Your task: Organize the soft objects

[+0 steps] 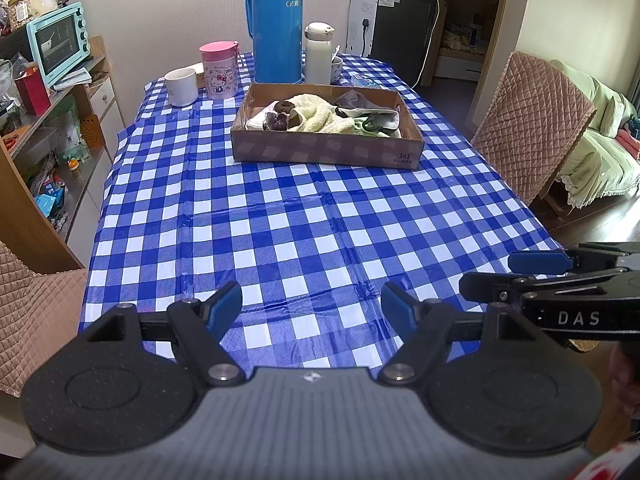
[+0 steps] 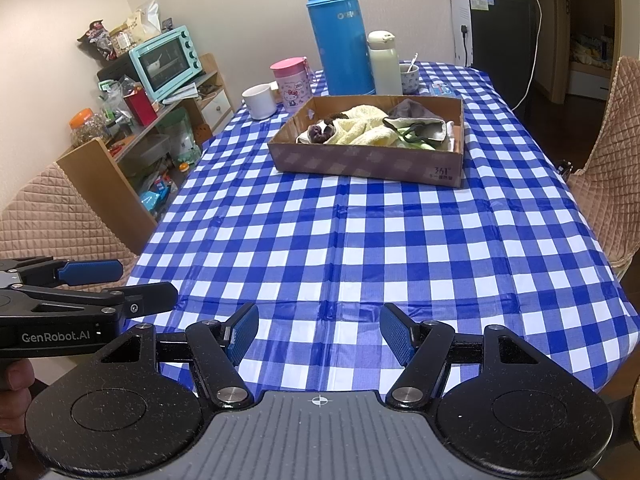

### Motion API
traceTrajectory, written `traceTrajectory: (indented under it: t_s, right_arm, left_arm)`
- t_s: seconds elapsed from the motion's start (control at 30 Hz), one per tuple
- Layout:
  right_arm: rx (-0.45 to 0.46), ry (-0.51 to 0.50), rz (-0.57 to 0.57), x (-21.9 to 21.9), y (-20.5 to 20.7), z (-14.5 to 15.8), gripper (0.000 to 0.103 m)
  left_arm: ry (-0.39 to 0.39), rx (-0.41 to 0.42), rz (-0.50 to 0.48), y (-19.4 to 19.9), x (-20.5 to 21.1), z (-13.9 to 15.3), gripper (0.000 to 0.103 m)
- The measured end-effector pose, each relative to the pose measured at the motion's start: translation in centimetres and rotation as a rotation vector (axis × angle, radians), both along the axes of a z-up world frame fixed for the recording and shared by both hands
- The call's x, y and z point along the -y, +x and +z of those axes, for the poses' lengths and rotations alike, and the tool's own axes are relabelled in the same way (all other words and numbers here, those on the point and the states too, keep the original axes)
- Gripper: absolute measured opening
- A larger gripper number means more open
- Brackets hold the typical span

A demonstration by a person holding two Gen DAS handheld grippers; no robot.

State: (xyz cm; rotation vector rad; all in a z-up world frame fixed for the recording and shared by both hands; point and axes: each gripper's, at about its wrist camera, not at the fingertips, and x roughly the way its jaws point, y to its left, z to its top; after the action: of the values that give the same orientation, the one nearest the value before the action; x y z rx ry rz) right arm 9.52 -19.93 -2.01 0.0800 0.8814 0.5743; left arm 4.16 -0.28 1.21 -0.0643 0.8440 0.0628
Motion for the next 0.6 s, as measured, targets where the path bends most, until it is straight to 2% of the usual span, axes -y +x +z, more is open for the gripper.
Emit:
traceTrajectory:
  t_s: [0.6]
  right_arm:
    - [0.000,-0.002,-0.001,0.02,0.18,0.00,0.067]
  left_arm:
    - [0.000,-0.001,0.000,0.06,-0.05,0.00,0.075]
